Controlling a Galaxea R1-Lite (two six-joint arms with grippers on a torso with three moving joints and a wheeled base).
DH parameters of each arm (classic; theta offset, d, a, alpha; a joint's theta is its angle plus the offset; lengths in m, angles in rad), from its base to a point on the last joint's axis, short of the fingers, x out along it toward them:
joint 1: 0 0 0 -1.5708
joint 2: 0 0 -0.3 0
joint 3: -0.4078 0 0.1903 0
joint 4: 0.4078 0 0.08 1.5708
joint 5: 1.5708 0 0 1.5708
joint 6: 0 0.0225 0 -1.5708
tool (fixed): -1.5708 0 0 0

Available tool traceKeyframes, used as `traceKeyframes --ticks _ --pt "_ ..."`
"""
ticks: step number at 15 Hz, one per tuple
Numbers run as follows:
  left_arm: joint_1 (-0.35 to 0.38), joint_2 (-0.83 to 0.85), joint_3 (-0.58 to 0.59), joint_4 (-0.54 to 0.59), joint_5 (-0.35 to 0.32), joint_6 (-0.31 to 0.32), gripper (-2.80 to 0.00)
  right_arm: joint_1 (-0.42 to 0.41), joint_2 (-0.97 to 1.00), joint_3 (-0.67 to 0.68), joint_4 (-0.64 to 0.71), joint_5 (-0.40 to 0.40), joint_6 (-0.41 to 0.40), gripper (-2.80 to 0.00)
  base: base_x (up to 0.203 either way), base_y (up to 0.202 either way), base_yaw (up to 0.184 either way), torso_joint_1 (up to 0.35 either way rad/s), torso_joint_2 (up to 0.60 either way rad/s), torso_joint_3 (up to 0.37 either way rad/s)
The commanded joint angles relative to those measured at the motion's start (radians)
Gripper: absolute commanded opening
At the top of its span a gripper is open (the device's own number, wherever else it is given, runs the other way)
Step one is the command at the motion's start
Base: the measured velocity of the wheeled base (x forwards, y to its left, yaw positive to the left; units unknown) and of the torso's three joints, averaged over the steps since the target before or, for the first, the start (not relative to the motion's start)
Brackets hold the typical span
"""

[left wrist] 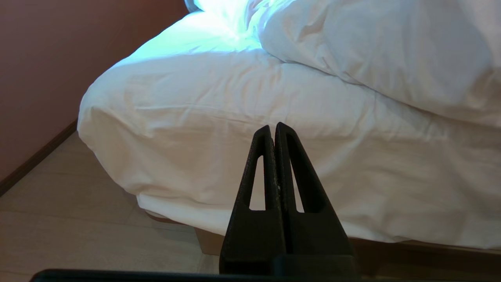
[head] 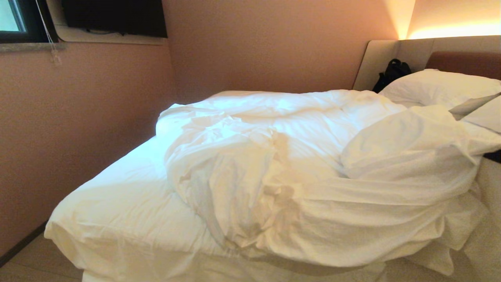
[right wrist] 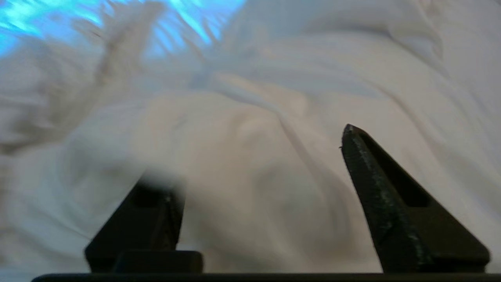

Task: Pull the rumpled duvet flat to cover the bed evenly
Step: Flatten the corners of the folded blanket

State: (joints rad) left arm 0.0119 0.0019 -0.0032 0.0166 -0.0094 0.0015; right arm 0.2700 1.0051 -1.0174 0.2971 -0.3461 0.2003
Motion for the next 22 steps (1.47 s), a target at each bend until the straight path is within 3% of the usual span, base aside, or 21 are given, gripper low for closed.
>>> traceKeyframes --ticks 1,3,5,9,13,14,17,22 --pt "0.0 0.0 0.0 0.0 0.0 0.0 -2.8 0.003 0.016 -0.124 0.431 0.273 0.012 0.0 0.0 0.0 0.0 0.0 0.0 0.0" --pt "0.0 0.0 0.0 0.0 0.0 0.0 -2.8 -0.002 0.016 -0.198 0.551 0.498 0.015 0.0 0.0 0.0 0.0 0.0 0.0 0.0" --pt "0.0 0.0 0.0 0.0 0.0 0.0 -2.8 -0.001 0.032 -0.218 0.56 0.577 0.012 0.0 0.0 0.0 0.0 0.0 0.0 0.0" --pt "0.0 0.0 0.0 0.0 0.0 0.0 -2.8 -0.016 0.17 -0.243 0.529 0.553 0.027 0.0 0.0 0.0 0.0 0.0 0.0 0.0" --pt "0.0 0.0 0.0 0.0 0.0 0.0 -2.8 -0.028 0.398 -0.401 0.526 0.463 0.122 0.0 0.0 0.0 0.0 0.0 0.0 0.0" --pt "0.0 0.0 0.0 0.001 0.0 0.0 -2.8 -0.029 0.447 -0.447 0.525 0.445 0.144 -2.8 0.0 0.0 0.0 0.0 0.0 0.0" --pt "0.0 0.0 0.0 0.0 0.0 0.0 -2.8 -0.024 0.518 -0.517 0.525 0.429 0.167 -2.8 0.0 0.0 0.0 0.0 0.0 0.0" --pt "0.0 0.0 0.0 0.0 0.0 0.0 -2.8 0.0 0.55 -0.481 0.527 0.378 0.162 -2.8 0.0 0.0 0.0 0.0 0.0 0.0"
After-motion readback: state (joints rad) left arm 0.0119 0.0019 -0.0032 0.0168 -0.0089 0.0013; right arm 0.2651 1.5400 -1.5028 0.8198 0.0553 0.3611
